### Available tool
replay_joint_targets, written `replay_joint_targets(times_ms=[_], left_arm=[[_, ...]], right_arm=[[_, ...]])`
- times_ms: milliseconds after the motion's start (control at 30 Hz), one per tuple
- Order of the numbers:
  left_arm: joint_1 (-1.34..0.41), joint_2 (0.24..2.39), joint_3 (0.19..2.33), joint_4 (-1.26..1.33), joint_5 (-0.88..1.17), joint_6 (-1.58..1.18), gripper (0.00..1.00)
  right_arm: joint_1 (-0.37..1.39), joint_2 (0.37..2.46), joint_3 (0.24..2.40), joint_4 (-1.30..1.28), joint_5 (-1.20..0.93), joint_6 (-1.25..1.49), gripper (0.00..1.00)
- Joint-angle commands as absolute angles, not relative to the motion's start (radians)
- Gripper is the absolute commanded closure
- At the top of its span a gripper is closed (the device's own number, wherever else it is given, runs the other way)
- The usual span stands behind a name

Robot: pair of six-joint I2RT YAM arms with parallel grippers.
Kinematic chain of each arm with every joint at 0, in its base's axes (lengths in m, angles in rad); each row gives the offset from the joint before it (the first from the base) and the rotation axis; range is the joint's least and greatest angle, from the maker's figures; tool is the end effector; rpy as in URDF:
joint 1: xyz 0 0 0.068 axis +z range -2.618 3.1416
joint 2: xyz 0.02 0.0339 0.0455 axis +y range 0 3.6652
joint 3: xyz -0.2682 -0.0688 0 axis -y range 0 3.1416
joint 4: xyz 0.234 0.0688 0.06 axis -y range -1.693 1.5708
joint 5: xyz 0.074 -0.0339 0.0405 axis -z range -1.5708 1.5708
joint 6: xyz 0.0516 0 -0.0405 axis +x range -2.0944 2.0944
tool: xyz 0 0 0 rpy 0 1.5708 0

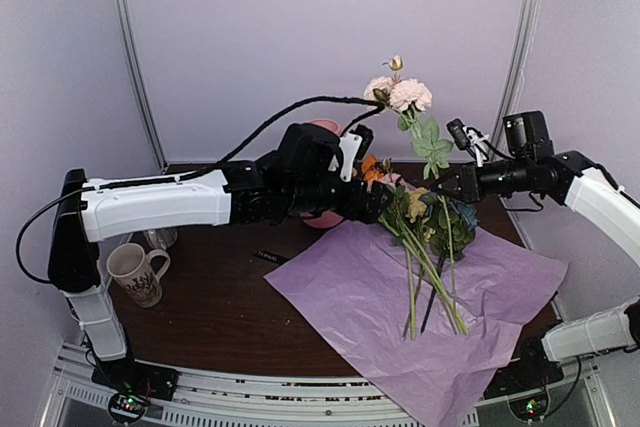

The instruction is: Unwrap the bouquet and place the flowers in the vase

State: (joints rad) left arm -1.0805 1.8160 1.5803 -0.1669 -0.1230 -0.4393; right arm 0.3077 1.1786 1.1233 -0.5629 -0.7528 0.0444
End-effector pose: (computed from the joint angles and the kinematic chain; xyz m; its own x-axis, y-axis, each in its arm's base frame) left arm 0.2136 -0.3868 0.3283 -0.5167 0.0717 -0.8531 0.6658 0.6601 -0.3478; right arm 0.2232 0.1080 0.3436 -0.5852 -0.1520 -0.7965 -0.7268 0.5340 0.4320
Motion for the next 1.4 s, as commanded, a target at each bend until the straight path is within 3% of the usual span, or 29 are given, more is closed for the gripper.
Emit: replay_joint_targets(times_ms=[0,133,233,267,300,367,533,600,767,933,1033,1233,1333,1367], left_arm=[[-1.078,1.875,1.727,-0.048,0.001,-0.351,0.09],[-1.078,1.907,1.778,-0.012,0.033,-0.325,0.15],[-1.078,1.898,1.716,0.112,0.114,-0.322,0.27],[-1.078,1.895,1.695,0.150,0.135,-0.326,0.20],[-1.078,1.896,1.687,0.168,0.142,-0.330,0.05],[-1.078,1.913,1.730,0.141,0.161,-0.321,0.02],[-1.077,2.008,1.921,-0.043,0.202,-0.298,0.08],[-1.077,2.035,1.968,-0.074,0.233,-0.303,0.18],[-1.057,2.082,1.998,-0.037,0.329,-0.402,0.57],[-1.054,2.077,1.981,0.027,0.343,-0.433,0.63],[-1.053,2.079,1.991,0.034,0.336,-0.431,0.78],[-1.053,2.085,2.000,0.038,0.340,-0.434,0.89],[-1.052,2.087,2.004,0.034,0.347,-0.433,1.00],[-1.051,2.087,2.003,0.029,0.346,-0.434,1.00]], right_arm=[[0.307,1.074,1.024,-0.154,-0.882,0.244,1.00],[0.307,1.084,1.039,-0.057,-0.944,0.348,1.00],[0.307,1.085,1.048,-0.010,-0.968,0.390,1.00],[0.306,1.088,1.055,-0.002,-0.973,0.397,1.00],[0.307,1.090,1.060,0.005,-0.986,0.402,1.00],[0.309,1.091,1.071,0.016,-1.006,0.406,1.00],[0.318,1.097,1.083,0.045,-1.027,0.429,1.00],[0.325,1.099,1.082,0.049,-1.028,0.436,1.00],[0.333,1.101,1.068,0.065,-1.033,0.437,1.00],[0.333,1.101,1.046,0.093,-1.033,0.449,1.00],[0.333,1.098,1.040,0.100,-1.035,0.450,1.00],[0.333,1.087,1.035,0.077,-1.029,0.425,1.00],[0.333,1.083,1.033,0.057,-1.026,0.405,1.00],[0.333,1.083,1.033,0.054,-1.029,0.401,0.95]])
